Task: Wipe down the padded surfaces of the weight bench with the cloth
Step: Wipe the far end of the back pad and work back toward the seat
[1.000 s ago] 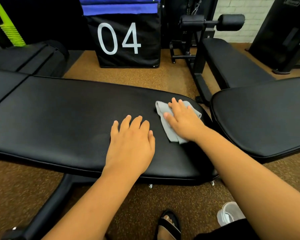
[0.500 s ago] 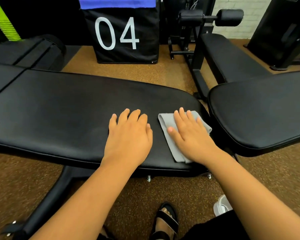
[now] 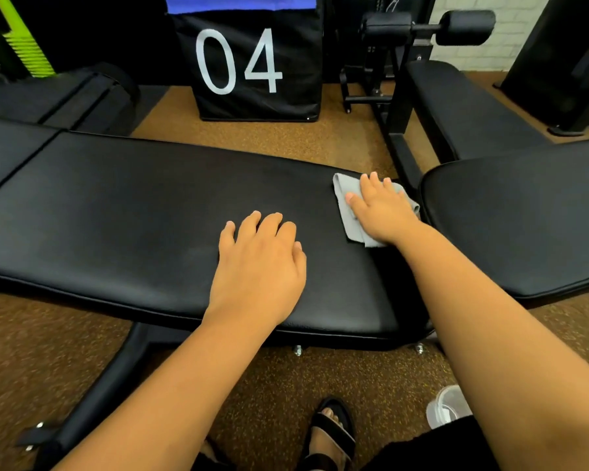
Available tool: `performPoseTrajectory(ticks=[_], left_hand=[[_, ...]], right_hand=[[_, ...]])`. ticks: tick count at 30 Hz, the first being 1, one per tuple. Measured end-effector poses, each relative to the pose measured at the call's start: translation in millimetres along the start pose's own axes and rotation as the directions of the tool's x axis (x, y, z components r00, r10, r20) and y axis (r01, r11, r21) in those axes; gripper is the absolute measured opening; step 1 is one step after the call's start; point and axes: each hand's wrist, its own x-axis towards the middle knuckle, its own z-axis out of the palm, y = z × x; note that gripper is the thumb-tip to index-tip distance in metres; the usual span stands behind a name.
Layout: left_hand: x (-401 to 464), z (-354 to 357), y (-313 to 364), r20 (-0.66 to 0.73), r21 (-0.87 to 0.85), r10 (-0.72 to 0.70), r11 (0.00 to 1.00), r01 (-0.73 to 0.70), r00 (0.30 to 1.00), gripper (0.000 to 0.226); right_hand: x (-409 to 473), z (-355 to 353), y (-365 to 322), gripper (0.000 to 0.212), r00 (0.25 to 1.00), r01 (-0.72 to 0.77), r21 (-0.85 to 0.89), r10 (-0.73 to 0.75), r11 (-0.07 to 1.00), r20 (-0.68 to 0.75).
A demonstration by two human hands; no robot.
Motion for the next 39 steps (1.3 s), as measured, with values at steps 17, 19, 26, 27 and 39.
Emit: performPoseTrajectory(ticks=[17, 19, 26, 27, 39], left_hand=[[-0.2, -1.1, 1.1, 0.024, 0.003, 0.013, 1.0, -0.013, 1.0, 0.04], [-1.4, -2.5, 1.5, 0.02, -0.009, 0.013, 1.0, -0.013, 1.0, 0.039], [-4.5, -5.0, 0.6, 0.05, 0.006, 0.02, 1.0, -0.021, 0.999, 0.045], [-4.7, -4.9, 0.1, 0.053, 0.008, 0.024, 1.0, -0.024, 0.998, 0.045], [-1.9, -6.2, 0.6, 0.059, 0.011, 0.017, 1.0, -0.017, 0.998, 0.041]], right_hand=[[-130.2, 10.4, -16.2, 0.086, 0.992, 0.12, -0.058, -0.117, 0.991, 0.04], [-107.2, 6.9, -10.9, 0.076, 0.995, 0.097, -0.034, -0.096, 0.995, 0.04], [-60.7, 4.8, -12.1, 0.069, 0.999, -0.028, -0.037, 0.027, 0.999, -0.019], [-69.5, 6.4, -15.5, 0.069, 0.999, -0.026, -0.033, 0.025, 0.999, -0.021], [-126.0, 8.5, -8.4, 0.075, 0.978, 0.204, -0.026, -0.203, 0.979, 0.039]])
